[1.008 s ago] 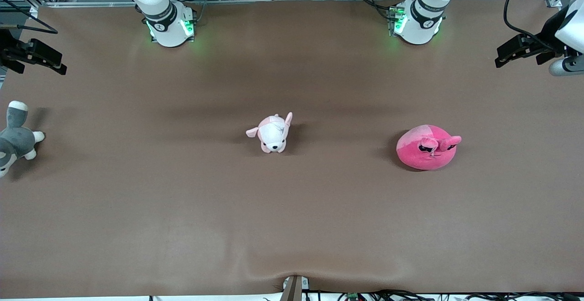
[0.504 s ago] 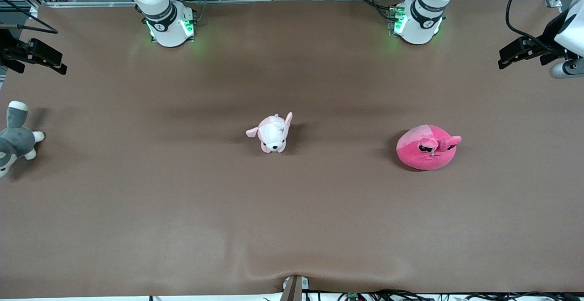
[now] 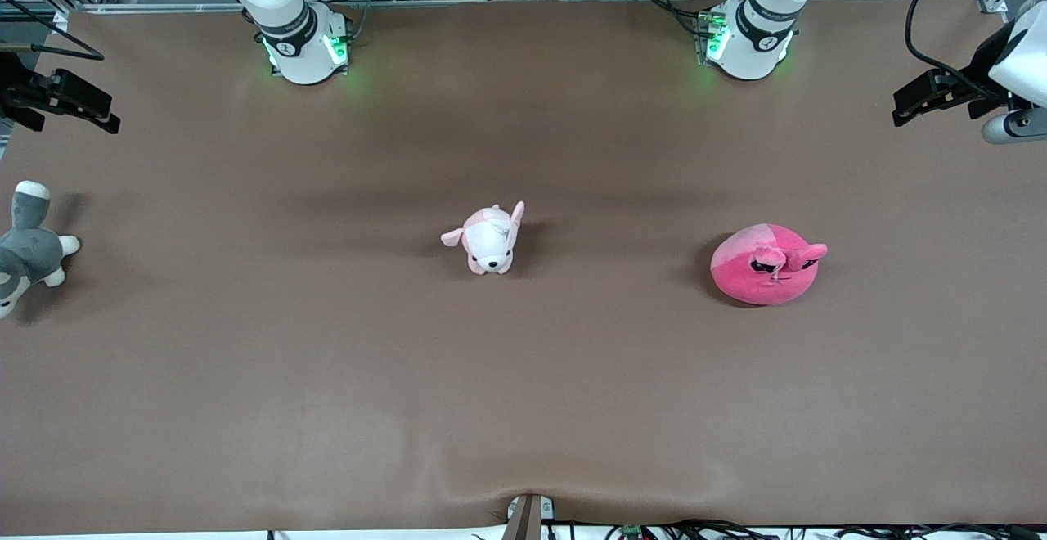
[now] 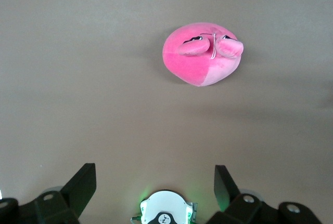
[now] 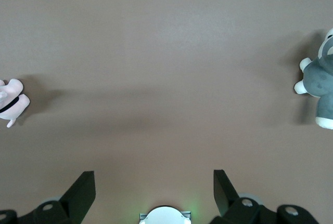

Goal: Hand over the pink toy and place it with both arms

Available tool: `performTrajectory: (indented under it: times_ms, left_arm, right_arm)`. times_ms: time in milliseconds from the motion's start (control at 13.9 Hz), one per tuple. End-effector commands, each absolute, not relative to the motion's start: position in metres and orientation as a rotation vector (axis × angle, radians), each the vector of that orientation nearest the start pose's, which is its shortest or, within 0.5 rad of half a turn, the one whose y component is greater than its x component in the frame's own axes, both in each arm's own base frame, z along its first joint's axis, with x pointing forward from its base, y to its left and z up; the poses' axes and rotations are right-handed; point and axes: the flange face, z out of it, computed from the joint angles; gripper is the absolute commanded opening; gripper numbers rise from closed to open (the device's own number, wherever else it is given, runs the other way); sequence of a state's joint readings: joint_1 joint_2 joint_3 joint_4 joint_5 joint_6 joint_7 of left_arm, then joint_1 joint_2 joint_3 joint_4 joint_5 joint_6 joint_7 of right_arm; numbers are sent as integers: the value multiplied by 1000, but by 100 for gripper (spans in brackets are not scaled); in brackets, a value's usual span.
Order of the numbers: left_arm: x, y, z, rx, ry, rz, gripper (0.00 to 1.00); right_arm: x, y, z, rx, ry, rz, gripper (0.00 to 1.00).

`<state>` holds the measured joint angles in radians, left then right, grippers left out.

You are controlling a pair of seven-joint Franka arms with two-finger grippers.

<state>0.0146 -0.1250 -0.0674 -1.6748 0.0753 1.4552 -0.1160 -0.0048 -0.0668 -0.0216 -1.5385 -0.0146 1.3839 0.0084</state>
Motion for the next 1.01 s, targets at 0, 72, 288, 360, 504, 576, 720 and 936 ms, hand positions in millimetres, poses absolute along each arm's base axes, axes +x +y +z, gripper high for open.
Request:
performTrajectory:
  times_ms: [0,72,288,360,504,576,720,936]
  left_arm:
    - [501,-22,642,-3034,-106,71,100]
    - [501,-22,643,-3033,-104,66,100]
    - [501,-26,645,-3033,-92,60,100]
    - [501,-26,645,-3033,-92,60,100]
    - [502,-26,644,-3034,-94,63,100]
    - [501,-26,643,-3034,-97,67,100]
    - [502,-25,641,-3033,-99,79,100]
    - [505,-24,634,-3033,-109,102,100]
  right_arm:
    - [508,-15,662,-3151,56,138,100]
    - [508,-15,662,-3151,56,140,100]
    - [509,-18,660,-3150,126,150,100]
    - [508,-17,660,-3149,129,157,100]
    - [508,-17,660,-3149,131,157,100]
    - [508,-17,660,-3149,131,157,100]
    - [508,-17,660,-3149,131,157,100]
    - [508,-17,660,-3149,131,157,100]
